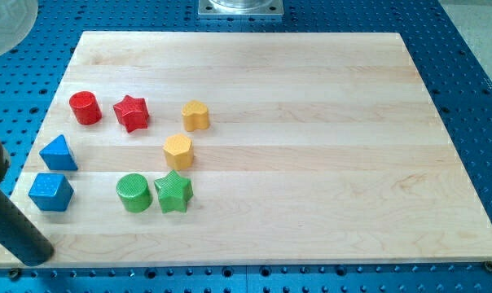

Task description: Place your arm top left to the green circle

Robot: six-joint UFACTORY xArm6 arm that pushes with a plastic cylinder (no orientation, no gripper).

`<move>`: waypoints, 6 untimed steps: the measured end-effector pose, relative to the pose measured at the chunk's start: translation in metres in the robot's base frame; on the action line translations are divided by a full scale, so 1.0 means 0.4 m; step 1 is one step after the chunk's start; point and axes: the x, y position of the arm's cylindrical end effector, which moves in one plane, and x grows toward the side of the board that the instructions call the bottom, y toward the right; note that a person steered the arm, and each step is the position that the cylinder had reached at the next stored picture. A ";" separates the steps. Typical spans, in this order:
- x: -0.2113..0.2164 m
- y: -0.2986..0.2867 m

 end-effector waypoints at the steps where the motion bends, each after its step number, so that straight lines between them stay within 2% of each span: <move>1: 0.000 0.009; 4: -0.023 0.125; 6: -0.097 0.112</move>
